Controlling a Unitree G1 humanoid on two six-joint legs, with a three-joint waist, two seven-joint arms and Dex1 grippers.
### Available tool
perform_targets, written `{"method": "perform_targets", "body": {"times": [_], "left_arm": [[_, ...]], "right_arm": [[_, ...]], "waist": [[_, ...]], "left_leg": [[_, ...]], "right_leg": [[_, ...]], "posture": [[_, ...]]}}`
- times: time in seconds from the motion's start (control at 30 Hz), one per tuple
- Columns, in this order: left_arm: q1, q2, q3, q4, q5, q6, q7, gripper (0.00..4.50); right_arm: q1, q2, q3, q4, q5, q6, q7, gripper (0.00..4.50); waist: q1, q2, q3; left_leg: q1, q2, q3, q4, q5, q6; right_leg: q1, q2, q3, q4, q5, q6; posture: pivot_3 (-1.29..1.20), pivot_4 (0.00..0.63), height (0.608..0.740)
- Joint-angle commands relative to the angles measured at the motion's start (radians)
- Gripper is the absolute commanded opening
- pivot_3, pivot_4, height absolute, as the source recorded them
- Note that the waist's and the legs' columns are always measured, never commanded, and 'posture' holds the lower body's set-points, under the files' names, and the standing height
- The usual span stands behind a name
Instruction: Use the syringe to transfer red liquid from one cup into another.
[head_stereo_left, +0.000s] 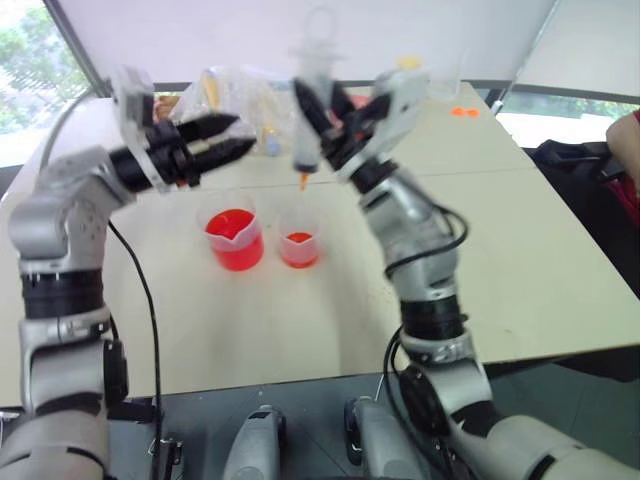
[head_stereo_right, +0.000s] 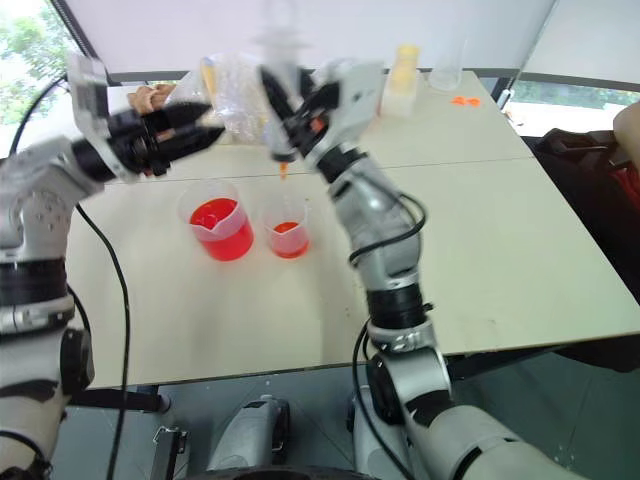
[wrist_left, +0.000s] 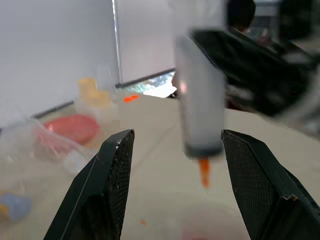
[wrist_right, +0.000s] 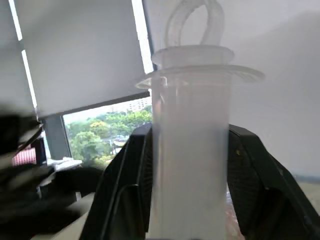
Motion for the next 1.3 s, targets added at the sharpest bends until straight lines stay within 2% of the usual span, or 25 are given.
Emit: {"method": "perform_targets", "body": {"times": [0.03,0.13,0.2,0.27,0.37,0.43,0.6,0.77,0.8,0.93,1.13,1.2,1.3], "left_arm": [[0.071,0.022,0.010,-0.210,-0.092,0.084,0.036,2.89],[0.165,0.051,-0.019,-0.310,-0.092,0.100,0.041,2.89],[0.238,0.084,-0.073,-0.384,-0.036,0.065,0.034,2.89],[0.278,0.095,-0.113,-0.416,0.019,0.014,0.043,2.89],[0.323,0.057,-0.146,-0.424,0.039,-0.004,0.094,2.89],[0.363,0.052,-0.167,-0.434,0.057,-0.020,0.098,2.89],[0.391,0.046,-0.179,-0.422,0.066,-0.041,0.107,2.89],[0.394,0.057,-0.198,-0.414,0.075,-0.055,0.092,2.89],[0.392,0.057,-0.199,-0.411,0.077,-0.056,0.091,2.92],[0.389,0.060,-0.202,-0.405,0.083,-0.060,0.086,2.92],[0.391,0.064,-0.182,-0.403,0.060,-0.033,0.090,2.92],[0.409,0.083,-0.162,-0.405,0.044,-0.010,0.086,2.92],[0.443,0.099,-0.114,-0.399,0.021,0.000,0.091,2.92]], "right_arm": [[-0.044,-0.166,-0.152,-0.040,0.204,0.330,-0.023,1.48],[-0.062,-0.313,-0.199,0.023,0.277,0.600,-0.048,1.48],[-0.057,-0.385,-0.209,0.093,0.290,0.797,-0.059,1.48],[-0.045,-0.426,-0.203,0.134,0.304,0.927,-0.037,1.48],[-0.011,-0.414,-0.194,0.167,0.303,1.045,-0.012,1.48],[0.006,-0.388,-0.180,0.170,0.283,1.088,-0.015,1.48],[0.057,-0.325,-0.120,0.155,0.218,1.050,-0.025,1.48],[0.076,-0.331,-0.081,0.203,0.146,0.974,-0.015,1.48],[0.078,-0.333,-0.075,0.204,0.135,0.964,-0.013,2.49],[0.093,-0.348,-0.045,0.179,0.098,0.929,0.000,4.32],[0.118,-0.380,-0.052,0.099,0.100,0.905,0.047,4.42],[0.110,-0.401,-0.123,0.051,0.162,0.869,0.119,4.42],[0.120,-0.465,-0.199,-0.038,0.292,0.916,0.252,4.42]], "waist": [[0.011,0.000,0.000],[0.009,0.000,0.000],[0.000,0.001,0.000],[-0.004,0.001,0.000],[-0.003,0.001,0.000],[-0.005,0.001,0.000],[0.002,0.001,0.000],[0.005,0.001,0.000],[0.004,0.001,0.000],[0.002,0.001,0.000],[0.004,0.001,0.000],[0.004,0.001,0.000],[0.003,0.002,0.000]], "left_leg": [[0.000,0.000,0.000,0.000,0.000,0.000],[0.000,-0.001,0.000,-0.001,0.000,0.000],[0.000,-0.003,0.001,-0.002,0.000,0.000],[0.002,-0.002,0.003,-0.004,0.000,0.001],[0.002,0.001,0.003,-0.003,0.000,0.001],[0.003,0.002,0.003,-0.003,0.000,0.001],[0.001,0.002,0.003,-0.002,-0.001,0.002],[0.000,0.002,0.003,-0.002,-0.001,0.002],[0.000,0.002,0.003,-0.002,-0.001,0.002],[0.000,0.002,0.003,-0.002,-0.001,0.002],[0.001,0.002,0.003,-0.002,-0.001,0.002],[0.000,0.002,0.003,-0.002,-0.001,0.001],[0.000,0.002,0.003,-0.002,-0.001,0.002]], "right_leg": [[0.001,0.000,0.000,-0.001,0.000,0.000],[0.002,-0.001,0.000,-0.005,-0.002,-0.003],[0.002,0.000,0.001,-0.006,-0.002,-0.003],[0.002,0.002,0.002,-0.007,-0.002,-0.004],[0.002,0.007,0.002,-0.007,-0.003,-0.006],[0.002,0.009,0.003,-0.006,-0.002,-0.006],[0.001,0.009,0.003,-0.006,-0.001,-0.003],[0.001,0.009,0.003,-0.009,-0.001,-0.003],[0.001,0.009,0.003,-0.009,-0.001,-0.003],[0.001,0.009,0.003,-0.009,-0.001,-0.003],[0.002,0.009,0.003,-0.009,-0.001,-0.003],[0.002,0.009,0.003,-0.009,-0.001,-0.003],[0.002,0.009,0.003,-0.009,-0.001,-0.003]], "posture": [[0.00,0.150,0.740],[0.00,0.150,0.740],[0.00,0.150,0.740],[0.00,0.150,0.740],[0.00,0.150,0.740],[0.00,0.150,0.740],[0.00,0.150,0.740],[0.00,0.150,0.740],[0.00,0.150,0.740],[0.00,0.150,0.740],[0.00,0.150,0.740],[0.00,0.150,0.740],[0.00,0.150,0.740]]}}
